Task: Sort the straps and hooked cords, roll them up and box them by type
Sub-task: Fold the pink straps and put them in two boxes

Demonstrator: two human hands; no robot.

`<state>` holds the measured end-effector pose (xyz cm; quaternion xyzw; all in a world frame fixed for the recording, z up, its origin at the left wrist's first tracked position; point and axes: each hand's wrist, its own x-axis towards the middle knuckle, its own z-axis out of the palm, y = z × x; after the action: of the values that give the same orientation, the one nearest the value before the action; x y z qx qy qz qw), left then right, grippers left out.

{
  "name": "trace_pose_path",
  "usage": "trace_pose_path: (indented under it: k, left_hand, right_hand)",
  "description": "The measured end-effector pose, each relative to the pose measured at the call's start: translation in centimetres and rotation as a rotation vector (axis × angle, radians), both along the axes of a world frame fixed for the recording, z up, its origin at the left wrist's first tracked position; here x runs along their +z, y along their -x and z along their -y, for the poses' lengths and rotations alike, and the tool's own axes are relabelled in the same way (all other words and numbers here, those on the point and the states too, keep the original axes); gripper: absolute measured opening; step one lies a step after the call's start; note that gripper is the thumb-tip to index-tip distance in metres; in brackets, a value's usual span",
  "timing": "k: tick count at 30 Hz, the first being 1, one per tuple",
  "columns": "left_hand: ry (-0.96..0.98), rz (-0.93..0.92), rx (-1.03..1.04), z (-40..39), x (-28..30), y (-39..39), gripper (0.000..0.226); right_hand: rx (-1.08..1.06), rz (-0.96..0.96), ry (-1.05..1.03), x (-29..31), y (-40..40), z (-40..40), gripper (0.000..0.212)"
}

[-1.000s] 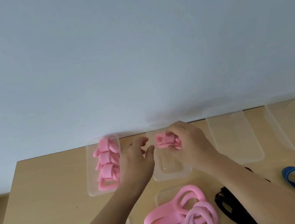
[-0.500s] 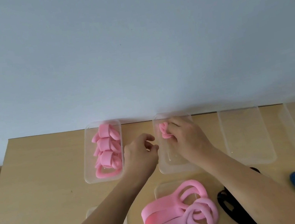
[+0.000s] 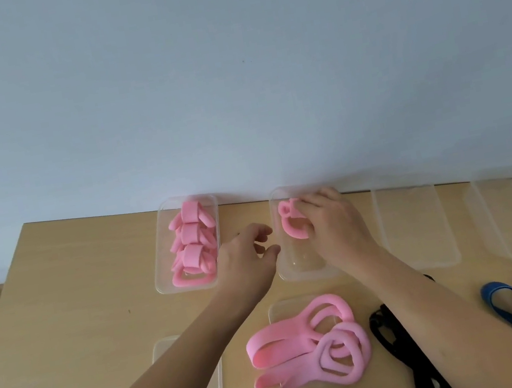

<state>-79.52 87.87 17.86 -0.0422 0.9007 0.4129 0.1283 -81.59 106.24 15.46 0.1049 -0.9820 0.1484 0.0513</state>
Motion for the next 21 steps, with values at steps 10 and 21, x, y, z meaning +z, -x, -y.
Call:
trace_pose_path:
  k: [10, 21]
  left_hand:
    - [0.008, -0.097, -0.070, 2.1, -0.4, -3.9, 0.025]
    - [0.034, -0.080, -0.219, 3.2, -3.1, -10.3, 0.021]
  right_hand:
    - [-0.173, -0.170, 0.227, 0.8, -8.8, 0.4, 0.023]
    - [-0.327, 0.174, 0.063, -3.4, -21.1, 1.6, 0.028]
